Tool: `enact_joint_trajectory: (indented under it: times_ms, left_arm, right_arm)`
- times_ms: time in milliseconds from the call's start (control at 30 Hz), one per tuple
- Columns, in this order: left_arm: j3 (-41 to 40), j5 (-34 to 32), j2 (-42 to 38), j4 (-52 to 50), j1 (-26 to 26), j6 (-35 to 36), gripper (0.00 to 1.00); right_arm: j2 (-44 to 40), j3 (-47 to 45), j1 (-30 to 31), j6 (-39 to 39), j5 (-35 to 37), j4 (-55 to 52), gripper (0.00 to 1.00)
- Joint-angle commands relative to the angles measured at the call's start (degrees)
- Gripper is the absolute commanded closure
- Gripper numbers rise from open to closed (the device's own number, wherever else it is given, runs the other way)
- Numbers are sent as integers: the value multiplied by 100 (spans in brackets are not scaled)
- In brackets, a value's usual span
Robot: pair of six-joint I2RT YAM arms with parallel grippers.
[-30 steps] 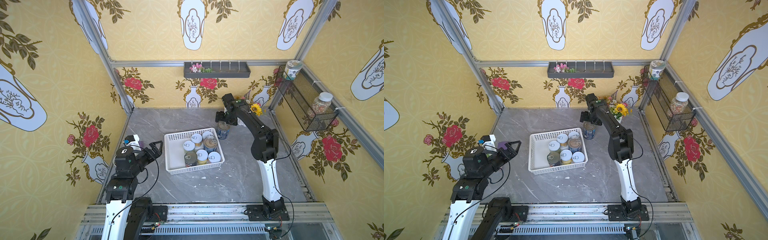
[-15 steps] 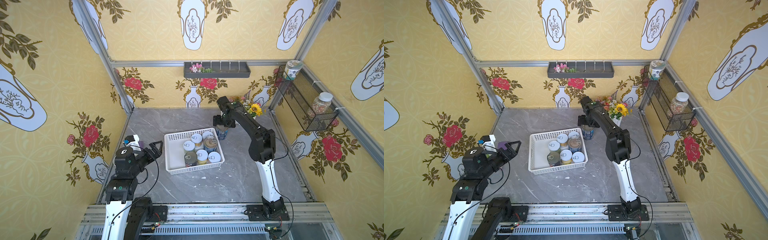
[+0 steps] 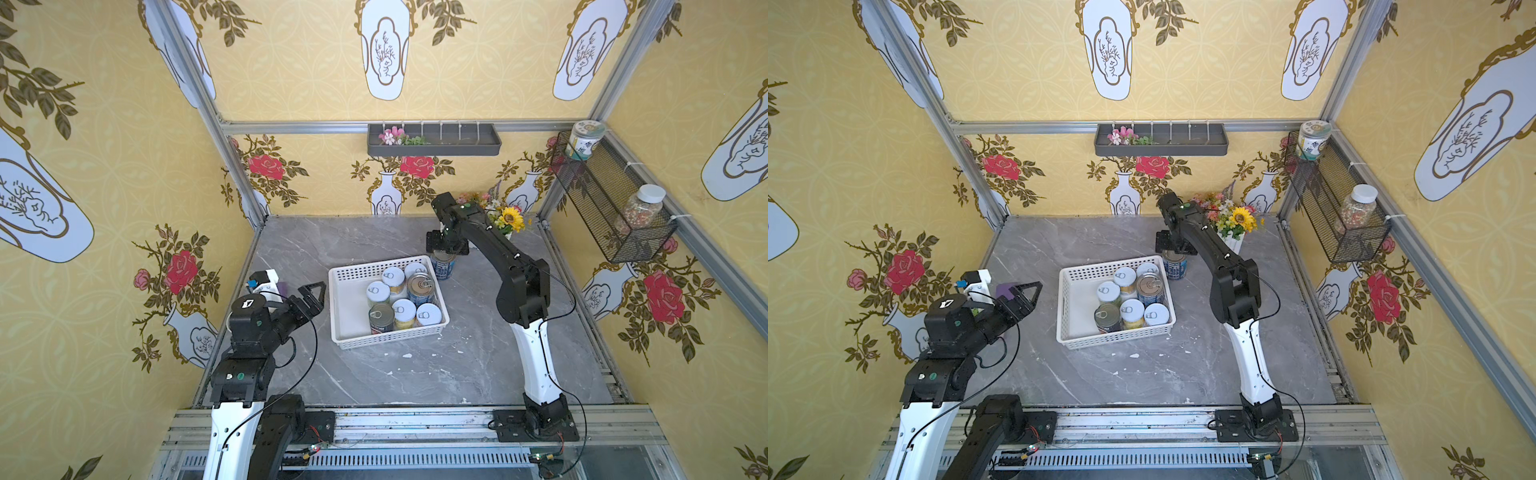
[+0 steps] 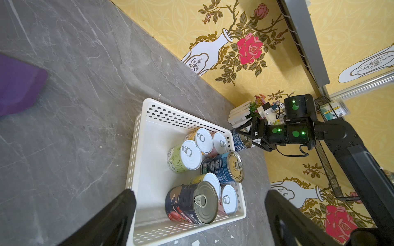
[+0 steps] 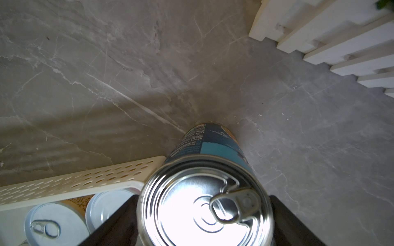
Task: Put the canned food in the basket
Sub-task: Pick up the canned food from the center of the board, then place the canned food in the basket.
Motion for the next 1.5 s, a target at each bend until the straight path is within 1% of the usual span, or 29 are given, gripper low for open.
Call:
enact_joint_trajectory:
  times_ms: [0, 267, 400, 600, 733, 933, 1167, 1333, 1467]
  left_arm:
    - [-31, 89, 9, 150, 8, 66, 0]
    - [-27, 101, 0, 153, 16, 69, 0]
    - [-28, 102, -4, 154, 19, 70, 0]
    - [-27, 80, -17, 147, 16, 70, 0]
    - [-28, 65, -22, 144, 16, 72, 0]
    - [-31, 64, -34, 144, 17, 67, 0]
    - [-33, 62, -70, 148, 17, 65, 0]
    - [-24, 40, -109, 123, 16, 56, 0]
    - [-35, 22, -149, 129, 17, 56, 0]
  right_arm:
    - [-202, 30, 16, -78, 137, -224, 22]
    - [-974, -67, 54, -154, 163, -361, 24]
    - [-1331, -67, 217, -223, 207, -514, 25]
    - [-1820, -33, 835, -223, 401, -679, 25]
    - [-1946, 148, 1351, -112, 428, -726, 25]
    - [-1830, 669, 2206, 103, 368, -733, 27]
    - [-1172, 1498, 2952, 293, 32, -681, 28]
    - [-846, 1546, 3141, 426, -410, -308, 28]
    - [-646, 1507, 3196, 388, -743, 124, 29]
